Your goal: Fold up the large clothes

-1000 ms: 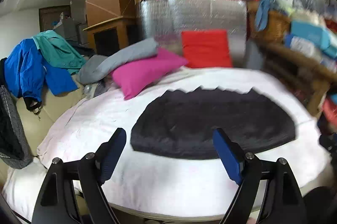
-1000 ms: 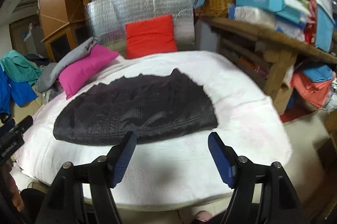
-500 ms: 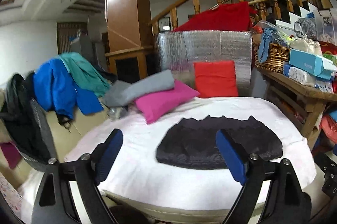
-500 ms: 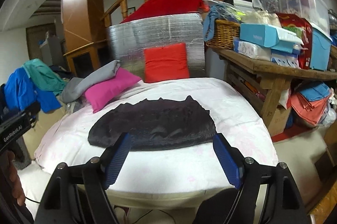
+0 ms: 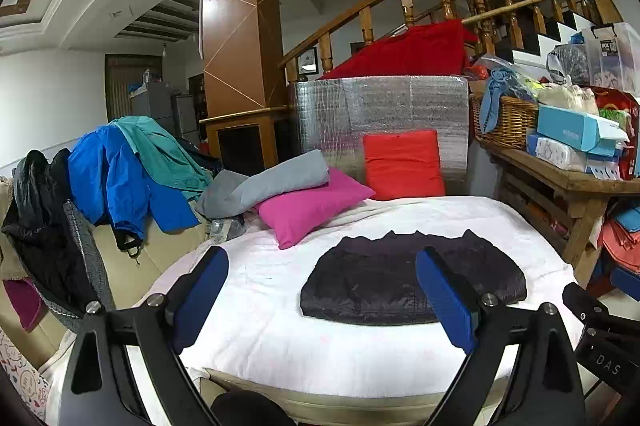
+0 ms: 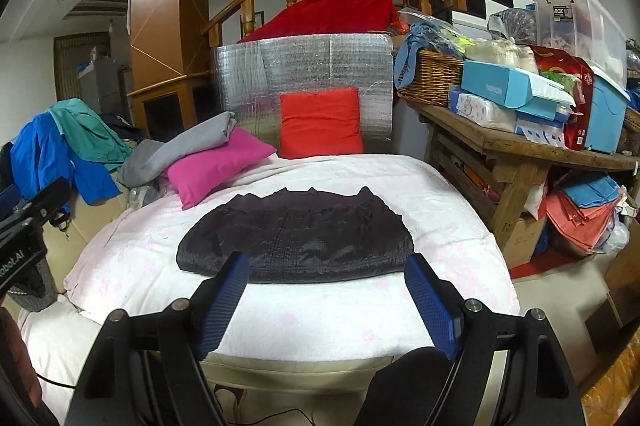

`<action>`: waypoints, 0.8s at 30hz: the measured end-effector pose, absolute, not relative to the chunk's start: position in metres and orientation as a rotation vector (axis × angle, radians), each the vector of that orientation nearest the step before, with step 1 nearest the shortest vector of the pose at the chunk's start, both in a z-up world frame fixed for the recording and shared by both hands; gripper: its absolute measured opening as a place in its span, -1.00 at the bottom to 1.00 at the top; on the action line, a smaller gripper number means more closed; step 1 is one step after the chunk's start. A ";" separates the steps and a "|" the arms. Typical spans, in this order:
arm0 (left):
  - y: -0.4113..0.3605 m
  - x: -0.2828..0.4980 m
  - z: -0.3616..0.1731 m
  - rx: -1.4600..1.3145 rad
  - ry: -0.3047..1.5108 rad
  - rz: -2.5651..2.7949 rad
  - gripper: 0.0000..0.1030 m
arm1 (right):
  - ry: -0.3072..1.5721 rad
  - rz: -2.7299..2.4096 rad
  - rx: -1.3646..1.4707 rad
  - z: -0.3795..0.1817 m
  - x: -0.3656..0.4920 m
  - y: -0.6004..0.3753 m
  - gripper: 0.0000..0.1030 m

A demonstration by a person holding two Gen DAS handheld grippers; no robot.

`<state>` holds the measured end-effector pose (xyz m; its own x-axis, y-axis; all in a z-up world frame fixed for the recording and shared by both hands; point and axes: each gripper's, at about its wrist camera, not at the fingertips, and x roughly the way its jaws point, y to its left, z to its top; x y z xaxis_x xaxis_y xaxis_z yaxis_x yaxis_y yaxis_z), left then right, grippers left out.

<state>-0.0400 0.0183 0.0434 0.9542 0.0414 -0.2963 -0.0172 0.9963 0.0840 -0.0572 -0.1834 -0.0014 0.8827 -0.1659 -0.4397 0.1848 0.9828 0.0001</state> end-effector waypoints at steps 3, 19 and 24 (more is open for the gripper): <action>0.021 -0.040 0.044 0.071 0.302 0.023 0.84 | 0.450 -0.184 0.050 -0.001 -0.058 -0.182 0.61; 0.022 -0.042 0.039 0.075 0.317 0.013 0.85 | 0.464 -0.181 0.058 -0.004 -0.053 -0.180 0.61; 0.024 -0.041 0.038 0.076 0.318 0.013 0.85 | 0.469 -0.186 0.065 -0.006 -0.052 -0.181 0.61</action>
